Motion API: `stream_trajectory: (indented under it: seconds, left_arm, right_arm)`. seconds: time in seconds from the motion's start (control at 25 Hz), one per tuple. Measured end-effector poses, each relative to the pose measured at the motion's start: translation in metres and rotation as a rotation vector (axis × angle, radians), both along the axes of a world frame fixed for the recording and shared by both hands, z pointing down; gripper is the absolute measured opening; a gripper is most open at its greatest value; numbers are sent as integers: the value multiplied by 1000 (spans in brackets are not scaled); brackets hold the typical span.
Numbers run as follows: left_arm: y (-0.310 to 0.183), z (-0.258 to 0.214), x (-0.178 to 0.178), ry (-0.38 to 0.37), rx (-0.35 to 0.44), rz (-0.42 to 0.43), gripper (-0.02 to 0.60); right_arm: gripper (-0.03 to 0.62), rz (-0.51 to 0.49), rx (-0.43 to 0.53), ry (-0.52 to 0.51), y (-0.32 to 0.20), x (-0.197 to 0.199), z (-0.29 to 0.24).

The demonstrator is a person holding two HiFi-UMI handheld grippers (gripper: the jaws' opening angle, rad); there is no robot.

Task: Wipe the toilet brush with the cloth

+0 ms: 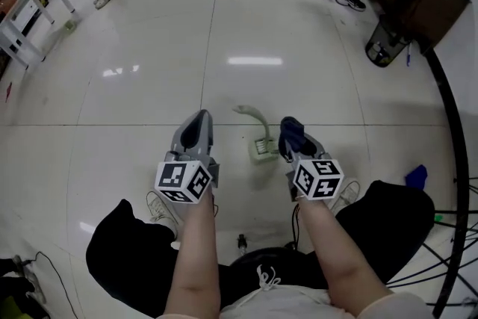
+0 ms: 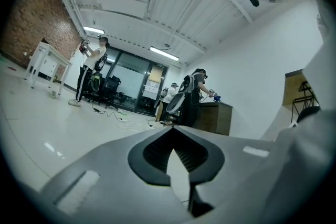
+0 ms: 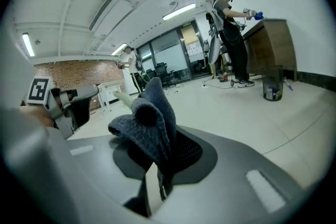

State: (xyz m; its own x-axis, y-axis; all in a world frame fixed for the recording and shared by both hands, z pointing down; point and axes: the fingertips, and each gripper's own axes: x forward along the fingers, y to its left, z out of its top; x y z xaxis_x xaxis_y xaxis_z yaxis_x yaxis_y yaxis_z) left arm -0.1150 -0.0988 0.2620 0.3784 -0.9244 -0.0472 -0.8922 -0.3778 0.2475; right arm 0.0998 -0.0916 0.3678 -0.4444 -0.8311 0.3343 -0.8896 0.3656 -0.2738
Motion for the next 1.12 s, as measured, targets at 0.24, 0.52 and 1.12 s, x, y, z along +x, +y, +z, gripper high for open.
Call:
stream_trajectory:
  seconds: [0.24,0.52,1.12]
  left_arm:
    - [29,13,5,29,-25,-71,6]
    - [49,18,23,7,-23,-40,6]
    - [64,3,37,-34,25,-11,6]
  right_arm:
    - [64,60,99,-16,1,35,-40]
    - [61,112,135,-44,19,48,-42]
    - [60,76,161,-31,37,34,-48]
